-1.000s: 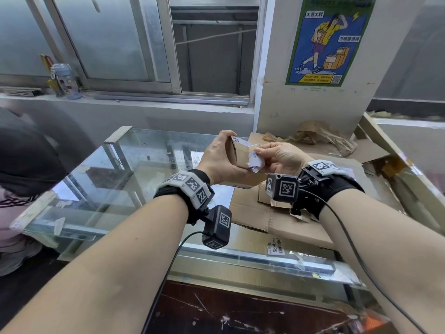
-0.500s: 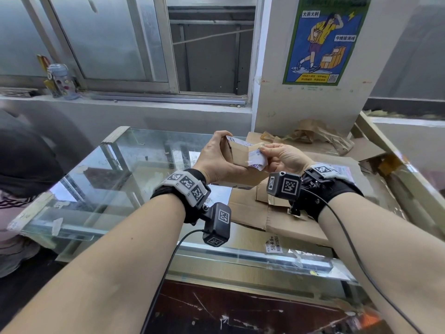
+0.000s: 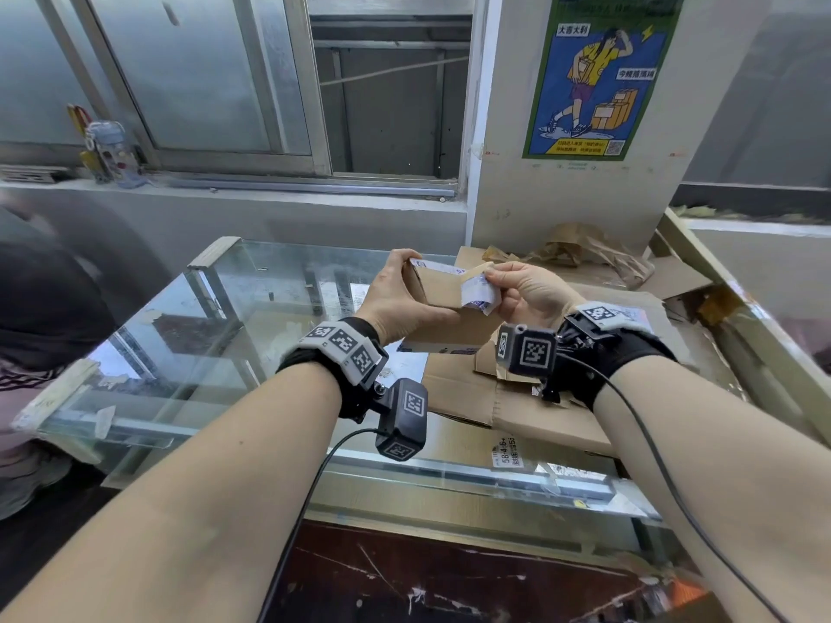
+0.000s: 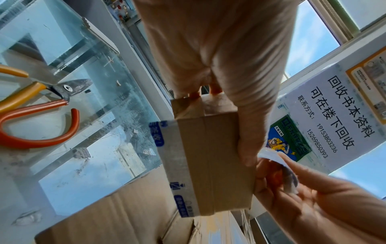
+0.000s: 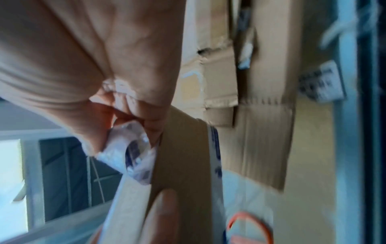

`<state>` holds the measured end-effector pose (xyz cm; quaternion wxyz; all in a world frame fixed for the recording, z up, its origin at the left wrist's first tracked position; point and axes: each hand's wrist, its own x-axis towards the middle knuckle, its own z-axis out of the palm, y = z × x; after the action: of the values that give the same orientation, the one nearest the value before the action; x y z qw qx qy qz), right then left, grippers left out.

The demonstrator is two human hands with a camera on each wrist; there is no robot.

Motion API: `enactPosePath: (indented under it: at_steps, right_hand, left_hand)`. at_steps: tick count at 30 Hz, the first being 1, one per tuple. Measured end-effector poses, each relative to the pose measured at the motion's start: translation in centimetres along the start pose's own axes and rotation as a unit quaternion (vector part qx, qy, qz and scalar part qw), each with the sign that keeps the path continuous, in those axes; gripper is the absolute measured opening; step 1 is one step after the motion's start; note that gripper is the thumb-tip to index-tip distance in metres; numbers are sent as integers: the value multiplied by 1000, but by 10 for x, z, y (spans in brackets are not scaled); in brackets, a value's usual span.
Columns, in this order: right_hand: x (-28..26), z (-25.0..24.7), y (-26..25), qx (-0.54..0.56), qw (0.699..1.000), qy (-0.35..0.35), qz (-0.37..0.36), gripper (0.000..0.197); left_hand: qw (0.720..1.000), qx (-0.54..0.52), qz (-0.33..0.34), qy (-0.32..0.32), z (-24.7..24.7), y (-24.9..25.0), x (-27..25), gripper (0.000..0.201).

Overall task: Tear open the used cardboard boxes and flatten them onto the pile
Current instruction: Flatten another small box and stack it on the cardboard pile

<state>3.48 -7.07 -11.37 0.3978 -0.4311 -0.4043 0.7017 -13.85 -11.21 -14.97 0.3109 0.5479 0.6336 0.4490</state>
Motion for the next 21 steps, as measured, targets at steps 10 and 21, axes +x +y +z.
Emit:
enactPosePath:
  at_steps: [10,21]
  right_hand:
    - [20,10,0,-401,902,115,-107,17]
    - [11,10,1,-470,864,139,-115,28]
  left_hand:
    - [994,72,58,57,5,9,-3,95]
    - [969,187,146,69,12,11,-6,95]
